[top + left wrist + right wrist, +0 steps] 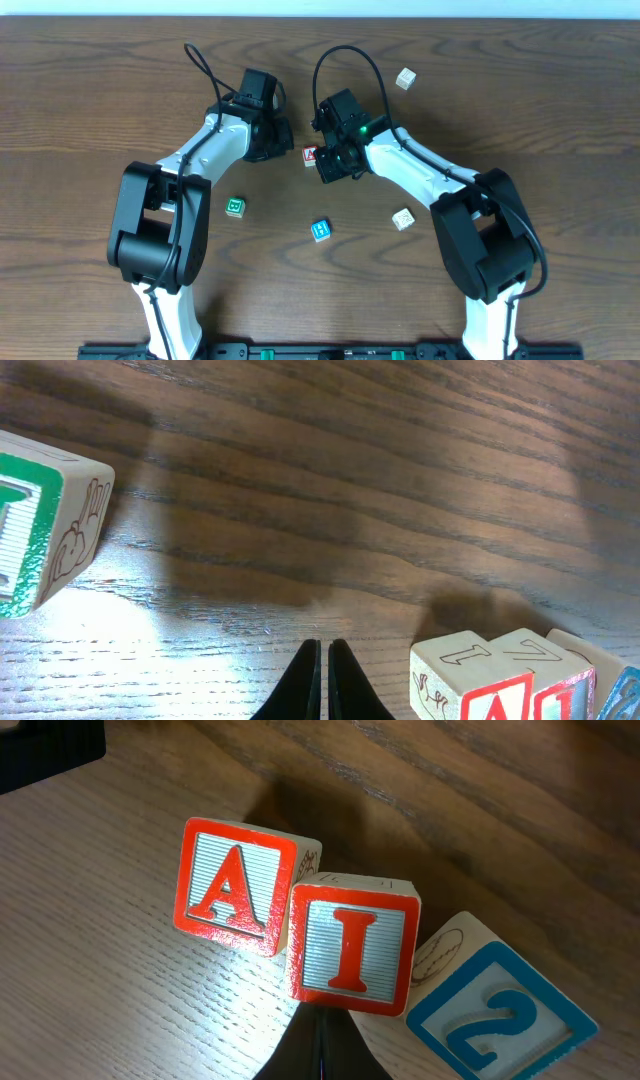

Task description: Spell out Ai2

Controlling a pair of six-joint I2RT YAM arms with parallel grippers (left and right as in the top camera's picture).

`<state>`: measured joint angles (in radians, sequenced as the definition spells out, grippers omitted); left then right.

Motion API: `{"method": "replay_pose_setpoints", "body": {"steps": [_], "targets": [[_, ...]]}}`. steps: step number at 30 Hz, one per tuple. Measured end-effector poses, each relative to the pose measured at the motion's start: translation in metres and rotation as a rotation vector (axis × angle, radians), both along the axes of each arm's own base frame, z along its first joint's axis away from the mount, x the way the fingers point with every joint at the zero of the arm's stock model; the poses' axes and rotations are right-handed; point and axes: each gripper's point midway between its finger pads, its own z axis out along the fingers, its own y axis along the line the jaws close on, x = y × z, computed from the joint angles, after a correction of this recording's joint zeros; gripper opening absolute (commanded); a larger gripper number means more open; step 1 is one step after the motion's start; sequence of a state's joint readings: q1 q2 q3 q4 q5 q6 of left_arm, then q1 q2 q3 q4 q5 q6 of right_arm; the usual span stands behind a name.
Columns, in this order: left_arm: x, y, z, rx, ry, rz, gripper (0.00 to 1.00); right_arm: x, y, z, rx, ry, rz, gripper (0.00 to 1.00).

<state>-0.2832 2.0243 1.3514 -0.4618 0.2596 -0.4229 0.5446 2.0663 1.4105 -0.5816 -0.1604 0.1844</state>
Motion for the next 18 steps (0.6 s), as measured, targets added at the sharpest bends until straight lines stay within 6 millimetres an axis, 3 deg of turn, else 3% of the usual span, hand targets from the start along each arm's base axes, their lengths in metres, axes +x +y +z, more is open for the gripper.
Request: {"method": "replay_pose_setpoints", "body": {"steps": [9,13,18], "targets": [[-0.001,-0.003,0.001,-0.018,0.005,-0.007,0.06,-0.014,0.002,0.004,0.014,0.070,0.016,0.01],[-0.001,-0.004,0.001,-0.020,0.006,-0.008,0.06,0.002,0.005,0.042,0.032,-0.023,0.012,0.01],[-0.001,-0.004,0.001,-0.023,0.008,-0.002,0.06,0.017,-0.016,0.102,0.027,-0.159,-0.044,0.01]]}}
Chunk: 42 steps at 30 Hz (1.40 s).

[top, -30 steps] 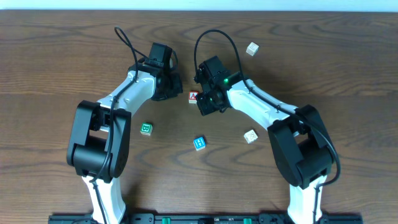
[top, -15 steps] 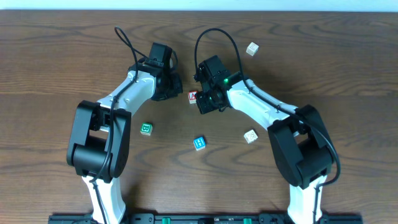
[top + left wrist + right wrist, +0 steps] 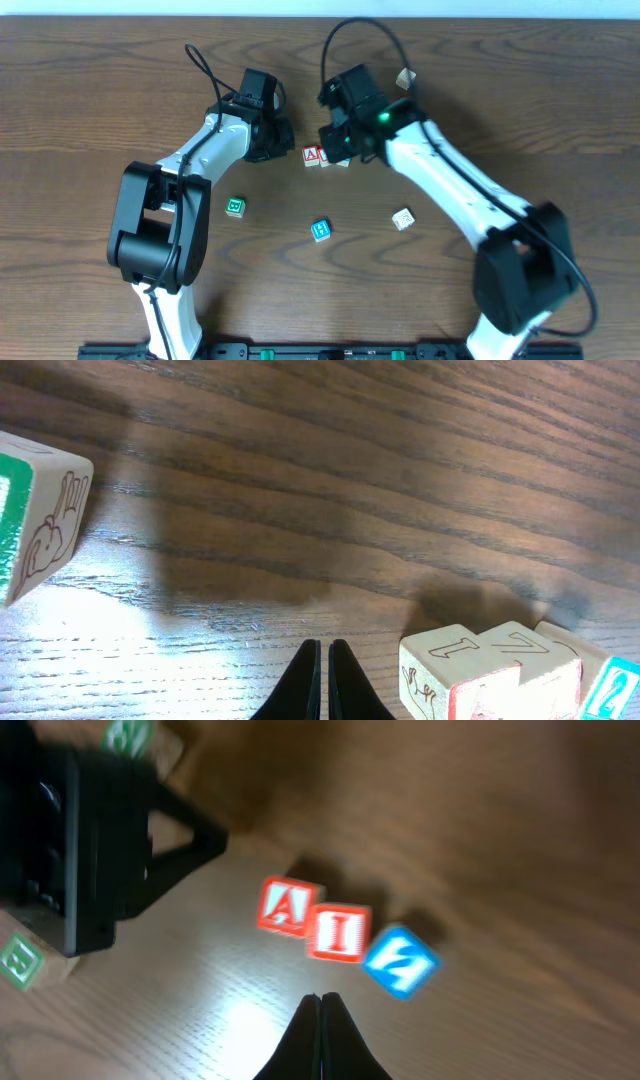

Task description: Spell out Ai2

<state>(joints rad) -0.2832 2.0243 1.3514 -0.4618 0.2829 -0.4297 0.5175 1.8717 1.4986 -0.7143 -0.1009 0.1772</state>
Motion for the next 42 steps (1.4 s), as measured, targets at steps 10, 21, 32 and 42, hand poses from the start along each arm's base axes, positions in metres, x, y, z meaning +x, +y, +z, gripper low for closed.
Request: {"method": "replay_pose_setpoints", "body": {"steps": [10,21,32,42], "targets": [[0.006,-0.007,0.003,-0.020,-0.029,0.010,0.06,0.024,-0.076,-0.014,-0.024,0.063,-0.172,0.01],[0.000,-0.029,0.004,-0.028,-0.034,-0.025,0.06,0.010,-0.066,-0.070,-0.025,0.220,-0.137,0.02],[-0.001,-0.028,0.004,-0.027,-0.031,-0.025,0.06,0.006,-0.057,-0.091,-0.012,0.265,-0.116,0.01],[-0.008,-0.026,-0.003,-0.019,-0.009,-0.025,0.06,0.007,-0.042,-0.091,0.002,0.244,-0.083,0.01]]}}
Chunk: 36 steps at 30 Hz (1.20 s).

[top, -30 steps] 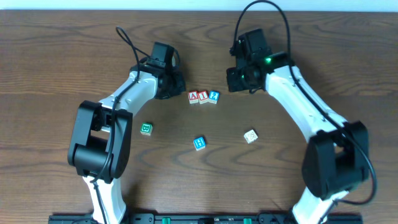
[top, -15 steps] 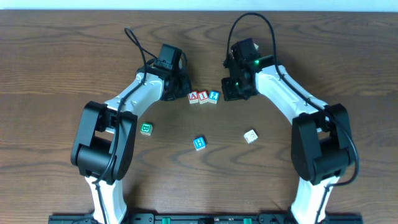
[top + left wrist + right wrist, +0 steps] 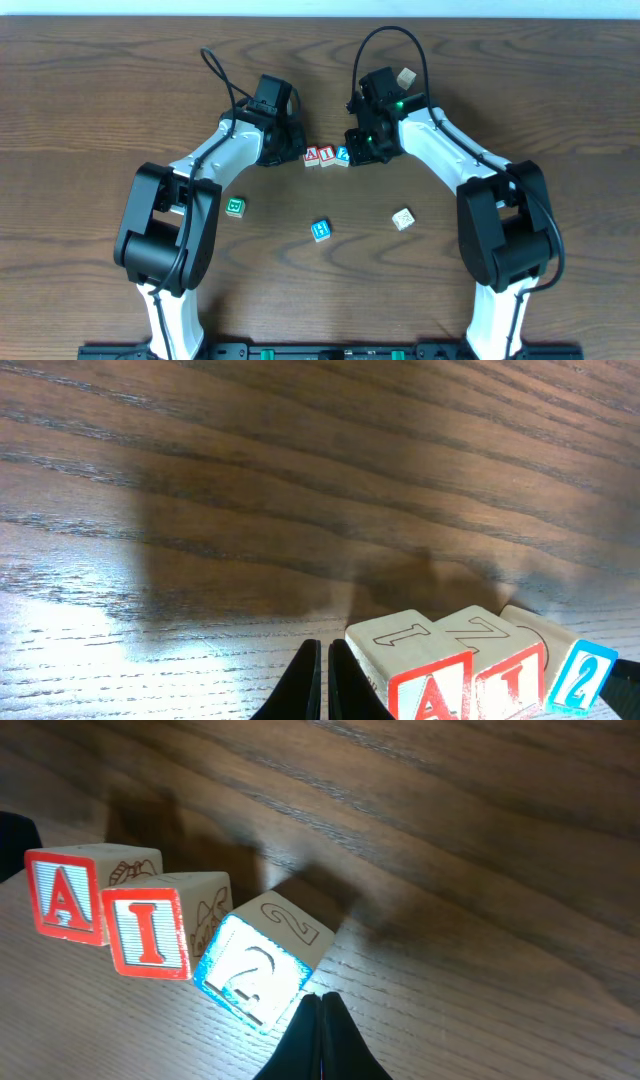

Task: Spell out Ai2
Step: 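Lift both grippers away from the aligned 'A I 2' row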

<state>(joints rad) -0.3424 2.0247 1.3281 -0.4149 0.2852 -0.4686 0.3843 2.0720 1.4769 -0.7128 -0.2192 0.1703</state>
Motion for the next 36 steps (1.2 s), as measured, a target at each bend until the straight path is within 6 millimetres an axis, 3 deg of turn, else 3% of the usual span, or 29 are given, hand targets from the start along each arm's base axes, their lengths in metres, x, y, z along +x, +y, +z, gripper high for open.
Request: {"method": "replay_pose_setpoints", "body": {"steps": [14,31,36], "targets": [[0.000,0.000,0.000,0.000,-0.001,0.000,0.06,0.000,0.014,0.002,0.028,-0.017,0.026,0.01],[0.004,-0.003,0.002,-0.015,-0.020,-0.005,0.06,0.003,0.008,0.001,-0.001,-0.029,0.014,0.01],[0.003,-0.005,0.003,-0.028,-0.016,-0.010,0.06,0.008,-0.003,0.001,-0.006,-0.031,-0.012,0.01]]}}
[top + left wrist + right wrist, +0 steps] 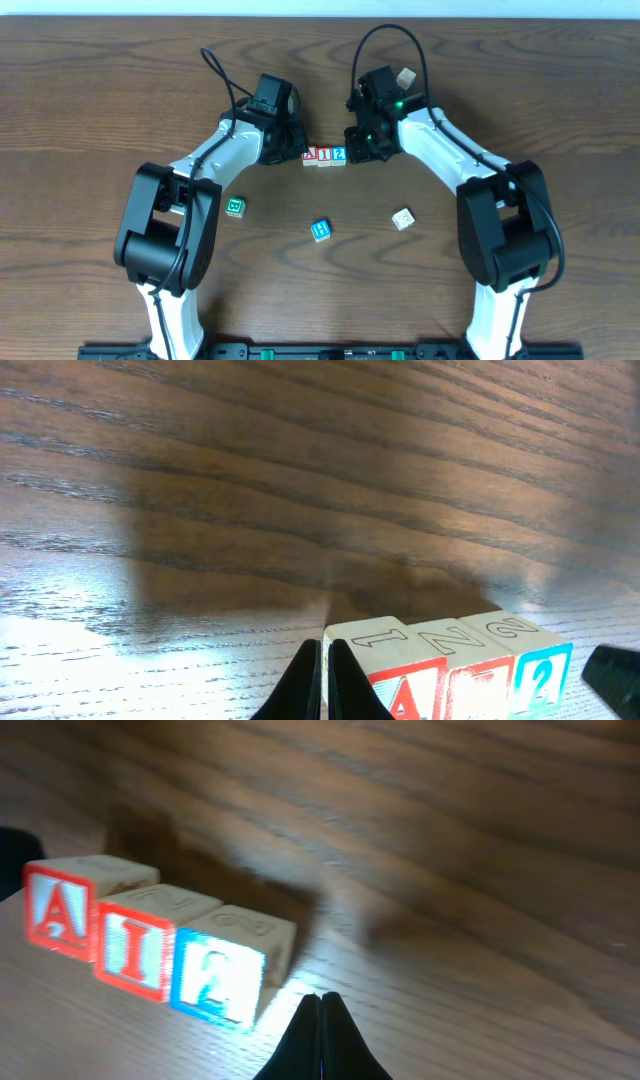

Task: Spell out Ai2
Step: 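Lift both grippers away from the aligned 'A I 2' row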

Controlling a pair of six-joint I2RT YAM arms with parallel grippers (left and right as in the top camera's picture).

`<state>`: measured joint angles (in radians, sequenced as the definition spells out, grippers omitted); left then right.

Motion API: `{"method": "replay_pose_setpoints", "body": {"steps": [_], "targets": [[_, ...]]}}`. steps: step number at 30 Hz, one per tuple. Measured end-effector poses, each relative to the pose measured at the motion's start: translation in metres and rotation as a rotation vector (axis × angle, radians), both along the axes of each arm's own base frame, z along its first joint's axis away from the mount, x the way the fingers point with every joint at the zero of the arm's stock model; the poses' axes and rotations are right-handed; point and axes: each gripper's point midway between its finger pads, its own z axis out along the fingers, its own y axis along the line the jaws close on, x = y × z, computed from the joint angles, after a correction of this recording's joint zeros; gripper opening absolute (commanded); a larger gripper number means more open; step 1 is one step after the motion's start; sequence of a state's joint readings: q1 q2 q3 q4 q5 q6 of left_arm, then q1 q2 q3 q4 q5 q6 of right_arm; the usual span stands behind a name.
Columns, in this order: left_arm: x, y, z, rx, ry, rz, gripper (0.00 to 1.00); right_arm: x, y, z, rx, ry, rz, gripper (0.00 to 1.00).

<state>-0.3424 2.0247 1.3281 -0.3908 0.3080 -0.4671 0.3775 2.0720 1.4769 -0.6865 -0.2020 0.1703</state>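
Three wooden blocks stand in a straight touching row on the table: red A block (310, 155), red I block (324, 155), blue 2 block (339, 154). In the right wrist view they read A block (60, 910), I block (135, 946), 2 block (220, 982). My left gripper (296, 152) is shut with nothing in it, its tips (323, 652) against the left side of the A block (390, 680). My right gripper (354, 150) is shut with nothing held, its tips (320, 1003) just right of the 2 block.
A green block (235, 207), a second blue block (320, 229) and a pale block (403, 218) lie nearer the front. Another pale block (405, 77) sits at the back right, beside the right arm's cable.
The 2 block, turned askew beside the I block before, now stands square and flush in the row. Both shut grippers sit slightly closer to the row's ends.
At first A and I stood together with the 2 block askew, my right gripper over them and the left one off to the left. Then the right gripper was higher up. Later both shut grippers flanked the row, and now the three blocks line up straight.
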Motion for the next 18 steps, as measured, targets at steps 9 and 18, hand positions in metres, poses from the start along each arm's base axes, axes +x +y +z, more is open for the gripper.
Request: {"method": "replay_pose_setpoints", "body": {"steps": [9,18], "targets": [[0.000,-0.009,0.001,-0.006,-0.014,-0.018,0.06,0.010,-0.024,0.000,-0.005,0.000,-0.057,0.01],[0.001,-0.007,0.002,-0.002,-0.019,-0.016,0.06,0.010,-0.038,-0.002,-0.048,0.007,-0.062,0.01]]}}
